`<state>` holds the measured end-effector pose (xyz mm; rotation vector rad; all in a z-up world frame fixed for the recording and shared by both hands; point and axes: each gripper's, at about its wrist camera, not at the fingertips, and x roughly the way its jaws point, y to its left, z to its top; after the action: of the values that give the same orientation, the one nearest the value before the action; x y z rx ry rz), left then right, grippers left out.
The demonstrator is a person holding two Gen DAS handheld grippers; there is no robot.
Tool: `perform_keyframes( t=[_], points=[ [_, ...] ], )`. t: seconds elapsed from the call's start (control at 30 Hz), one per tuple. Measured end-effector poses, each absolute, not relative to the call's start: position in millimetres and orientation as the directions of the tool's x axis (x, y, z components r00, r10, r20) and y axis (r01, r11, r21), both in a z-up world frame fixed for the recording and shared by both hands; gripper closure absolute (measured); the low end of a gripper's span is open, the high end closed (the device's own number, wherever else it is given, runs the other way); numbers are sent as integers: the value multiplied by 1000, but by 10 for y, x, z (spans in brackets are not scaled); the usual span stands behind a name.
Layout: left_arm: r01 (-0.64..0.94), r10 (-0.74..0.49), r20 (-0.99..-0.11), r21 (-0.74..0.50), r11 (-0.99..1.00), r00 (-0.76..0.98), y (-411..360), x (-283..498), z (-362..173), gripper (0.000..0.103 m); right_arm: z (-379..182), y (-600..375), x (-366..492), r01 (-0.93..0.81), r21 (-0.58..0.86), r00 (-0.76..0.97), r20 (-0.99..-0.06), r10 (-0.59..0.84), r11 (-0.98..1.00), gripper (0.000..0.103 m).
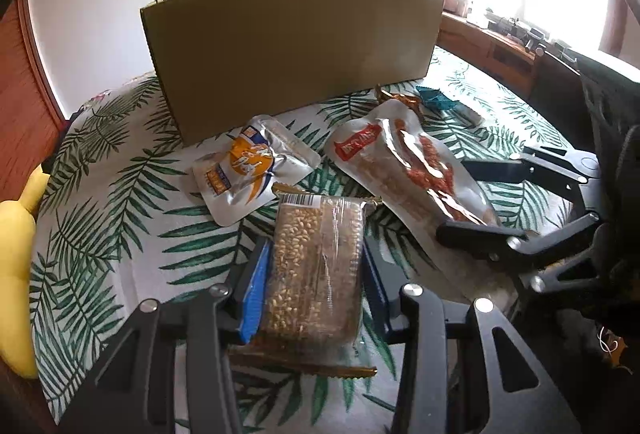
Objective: Organize snacks
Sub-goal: 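Grasp the granola bar with the left gripper, then close the right gripper on the chicken-feet pouch while the left holds the granola bar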
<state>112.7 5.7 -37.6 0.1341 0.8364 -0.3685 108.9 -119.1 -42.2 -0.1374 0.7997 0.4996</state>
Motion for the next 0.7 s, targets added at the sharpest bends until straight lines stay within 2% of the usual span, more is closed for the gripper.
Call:
perform_keyframes(
  t=[0.03, 0.13, 0.47, 0.7],
  points=[
    [370, -267, -741, -27, 929, 616, 44, 1110, -363, 61, -411, -1197, 1090, -484, 80, 580, -716, 388, 871, 57],
    [363, -280, -727, -45, 931, 627, 32, 1077, -324, 61, -409, -1243, 1092, -487, 111, 563, -718, 409, 866, 61],
    [353, -280, -705, -44, 935, 652, -3, 998, -270, 61, -411, -1354, 1019, -479, 227, 529, -696, 485, 848, 64],
    [341, -279, -710, -57, 938, 647, 24, 1004, -298, 61, -376, -1425, 999, -460, 237, 549, -681, 484, 856, 63]
  ],
)
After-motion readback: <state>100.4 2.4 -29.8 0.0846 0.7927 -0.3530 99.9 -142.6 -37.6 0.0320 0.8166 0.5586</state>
